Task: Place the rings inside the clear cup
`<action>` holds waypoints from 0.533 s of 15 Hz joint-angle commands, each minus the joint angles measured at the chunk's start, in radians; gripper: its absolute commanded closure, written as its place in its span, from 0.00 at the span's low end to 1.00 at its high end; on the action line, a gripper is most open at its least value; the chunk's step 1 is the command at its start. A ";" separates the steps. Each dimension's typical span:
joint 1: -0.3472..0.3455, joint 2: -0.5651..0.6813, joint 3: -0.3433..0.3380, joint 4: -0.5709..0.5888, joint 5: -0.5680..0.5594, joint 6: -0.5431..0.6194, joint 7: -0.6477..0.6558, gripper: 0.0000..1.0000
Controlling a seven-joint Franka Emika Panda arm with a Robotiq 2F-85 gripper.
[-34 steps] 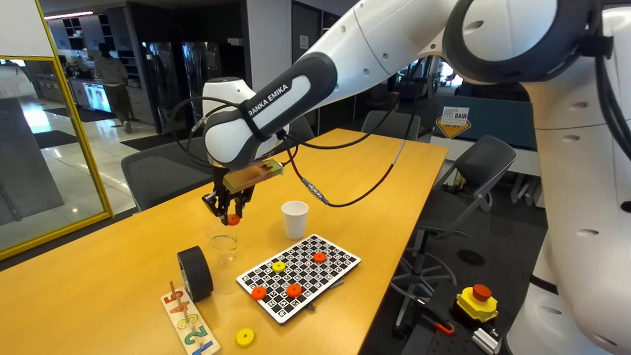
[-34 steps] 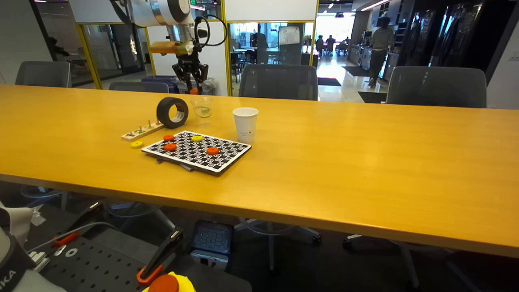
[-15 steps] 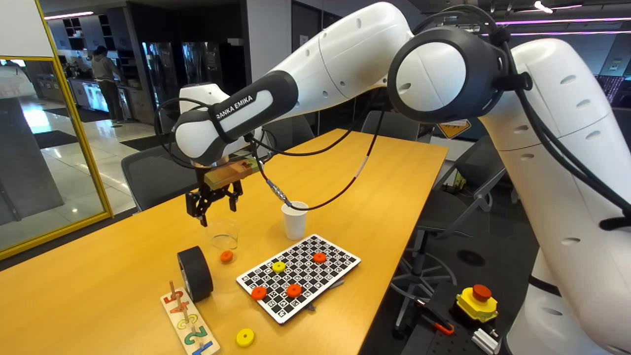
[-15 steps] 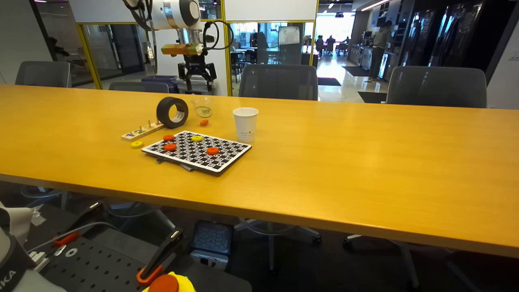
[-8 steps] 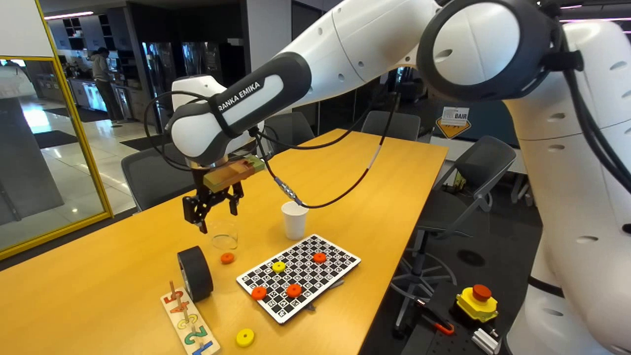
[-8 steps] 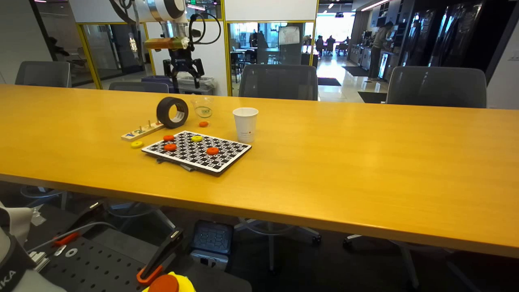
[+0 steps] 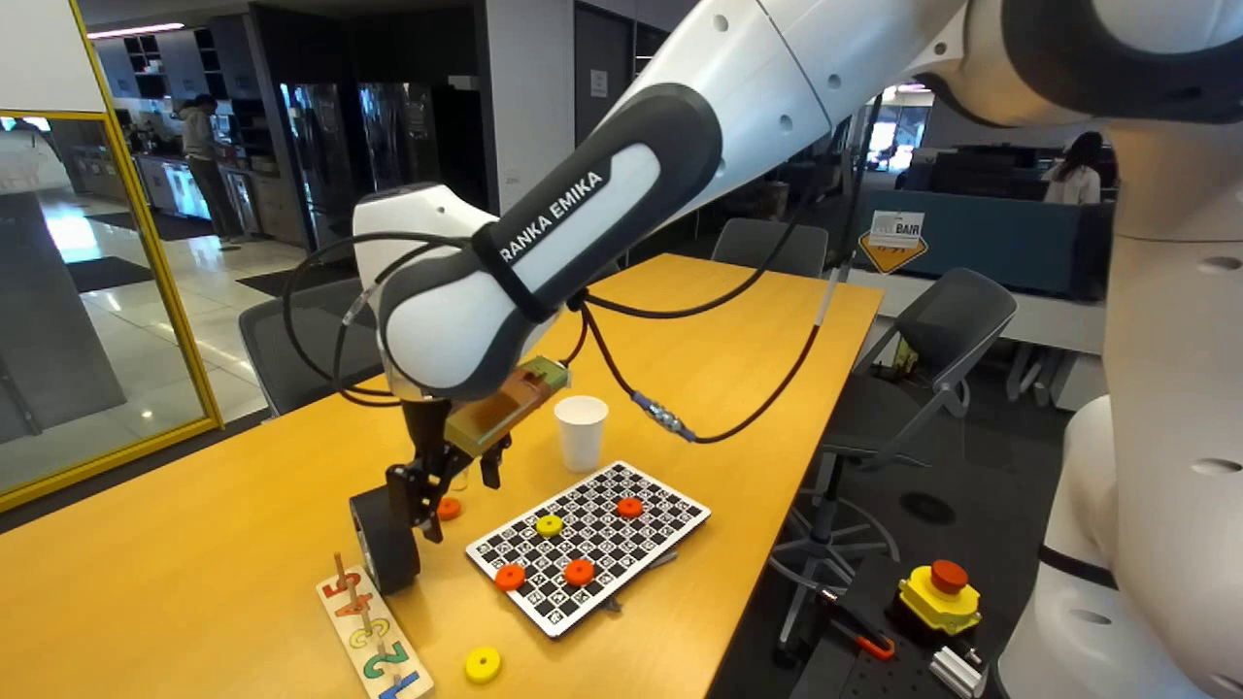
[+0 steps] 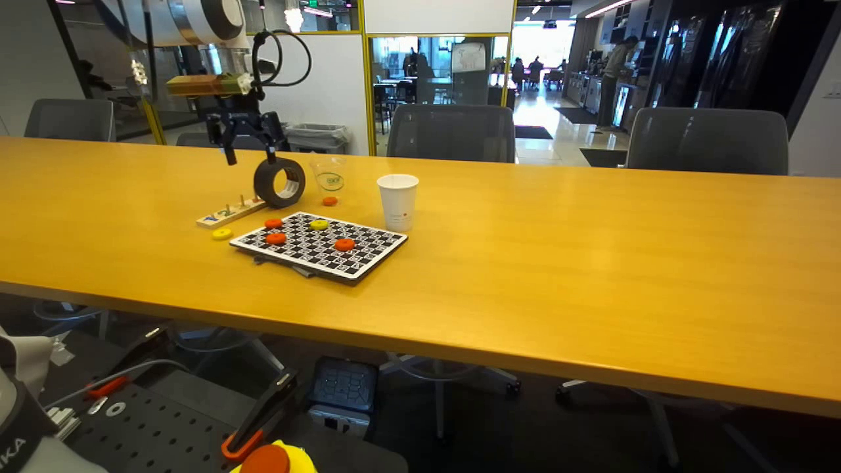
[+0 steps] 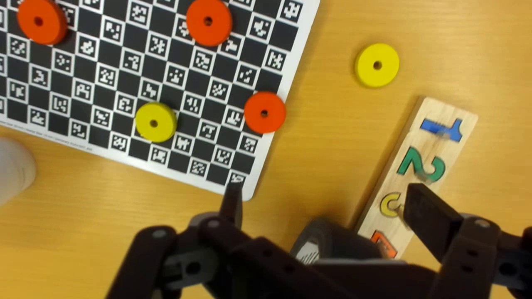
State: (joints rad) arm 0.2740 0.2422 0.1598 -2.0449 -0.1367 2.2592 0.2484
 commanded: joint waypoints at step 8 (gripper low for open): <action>0.009 -0.132 0.094 -0.403 -0.090 0.299 -0.340 0.00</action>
State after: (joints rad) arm 0.2845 0.1360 0.2371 -2.3974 -0.1950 2.5021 0.0063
